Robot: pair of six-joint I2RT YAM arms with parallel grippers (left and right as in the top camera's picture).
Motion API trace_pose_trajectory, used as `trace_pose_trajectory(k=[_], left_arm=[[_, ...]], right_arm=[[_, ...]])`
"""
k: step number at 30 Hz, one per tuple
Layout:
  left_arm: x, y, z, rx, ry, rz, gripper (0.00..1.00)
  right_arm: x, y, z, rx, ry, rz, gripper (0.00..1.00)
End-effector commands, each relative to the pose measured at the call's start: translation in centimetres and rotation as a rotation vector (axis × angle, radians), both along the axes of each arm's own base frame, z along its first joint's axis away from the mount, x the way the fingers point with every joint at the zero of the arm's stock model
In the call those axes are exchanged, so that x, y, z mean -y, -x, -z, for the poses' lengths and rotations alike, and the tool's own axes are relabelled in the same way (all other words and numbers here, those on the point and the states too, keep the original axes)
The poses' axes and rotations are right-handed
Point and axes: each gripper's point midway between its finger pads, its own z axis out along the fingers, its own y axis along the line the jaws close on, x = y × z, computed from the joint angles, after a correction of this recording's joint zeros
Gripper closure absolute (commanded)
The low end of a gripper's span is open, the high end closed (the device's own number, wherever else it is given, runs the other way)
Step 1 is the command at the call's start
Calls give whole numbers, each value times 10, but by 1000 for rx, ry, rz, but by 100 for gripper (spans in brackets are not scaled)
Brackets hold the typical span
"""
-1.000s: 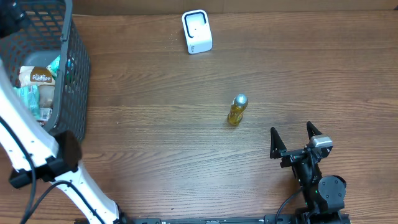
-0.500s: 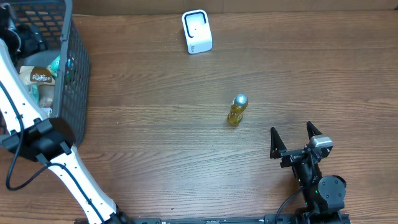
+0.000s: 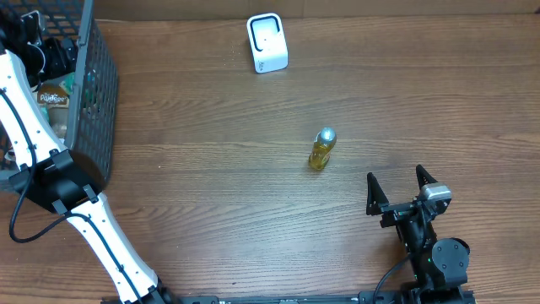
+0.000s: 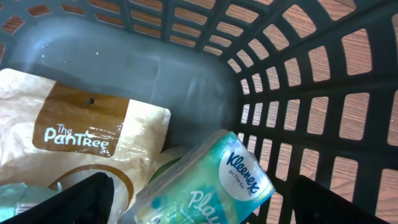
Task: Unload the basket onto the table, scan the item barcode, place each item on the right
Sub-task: 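Move the left gripper back over the basket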
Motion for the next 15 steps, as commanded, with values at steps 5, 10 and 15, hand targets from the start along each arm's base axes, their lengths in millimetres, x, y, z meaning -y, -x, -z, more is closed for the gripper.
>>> trace_pose_trajectory(k=[5, 10, 15], left_arm=[[7, -4, 8, -28, -14, -9, 7], [5, 0, 31, -103, -56, -28, 6], [4, 5, 46, -155, -56, -45, 20]], right_arm=[[2, 0, 2, 5, 8, 8, 0], [2, 0, 2, 5, 8, 8, 0], [2, 0, 2, 5, 8, 8, 0]])
